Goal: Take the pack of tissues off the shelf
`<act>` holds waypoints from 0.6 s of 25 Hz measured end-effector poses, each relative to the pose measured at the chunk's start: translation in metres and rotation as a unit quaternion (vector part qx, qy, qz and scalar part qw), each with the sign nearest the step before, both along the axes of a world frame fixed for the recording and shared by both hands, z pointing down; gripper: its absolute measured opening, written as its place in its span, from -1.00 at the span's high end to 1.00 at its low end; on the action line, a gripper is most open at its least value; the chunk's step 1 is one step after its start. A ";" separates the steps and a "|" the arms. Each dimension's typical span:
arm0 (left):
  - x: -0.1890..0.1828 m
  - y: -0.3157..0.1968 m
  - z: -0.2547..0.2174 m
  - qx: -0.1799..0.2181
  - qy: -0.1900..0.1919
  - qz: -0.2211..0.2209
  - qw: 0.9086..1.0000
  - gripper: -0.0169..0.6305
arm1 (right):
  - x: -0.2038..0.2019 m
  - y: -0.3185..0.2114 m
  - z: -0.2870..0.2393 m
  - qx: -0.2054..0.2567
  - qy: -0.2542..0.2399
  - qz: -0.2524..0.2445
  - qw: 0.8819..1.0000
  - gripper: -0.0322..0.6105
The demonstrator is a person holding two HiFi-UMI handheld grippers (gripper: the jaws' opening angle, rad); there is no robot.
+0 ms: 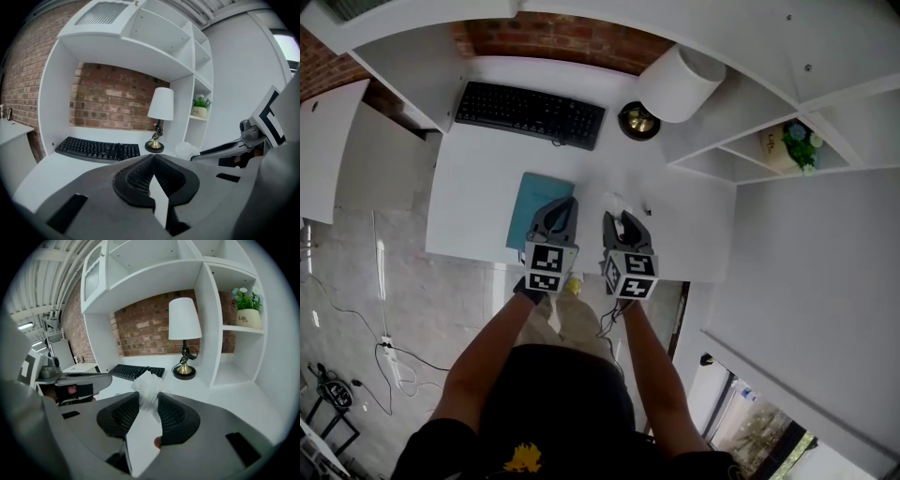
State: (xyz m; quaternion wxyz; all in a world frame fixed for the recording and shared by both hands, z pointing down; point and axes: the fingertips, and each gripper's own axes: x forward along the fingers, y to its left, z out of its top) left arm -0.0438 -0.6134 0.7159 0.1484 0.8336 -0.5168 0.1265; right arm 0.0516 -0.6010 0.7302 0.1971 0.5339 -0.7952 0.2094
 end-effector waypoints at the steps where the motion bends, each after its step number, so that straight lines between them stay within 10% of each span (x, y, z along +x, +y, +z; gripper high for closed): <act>1: 0.000 0.003 0.009 -0.003 -0.002 0.001 1.000 0.91 | 0.002 0.002 0.010 -0.010 -0.003 0.007 1.000 0.50; 15: -0.003 0.023 0.101 -0.083 -0.018 0.005 0.996 0.91 | 0.010 0.018 0.083 -0.050 -0.012 0.012 0.999 0.50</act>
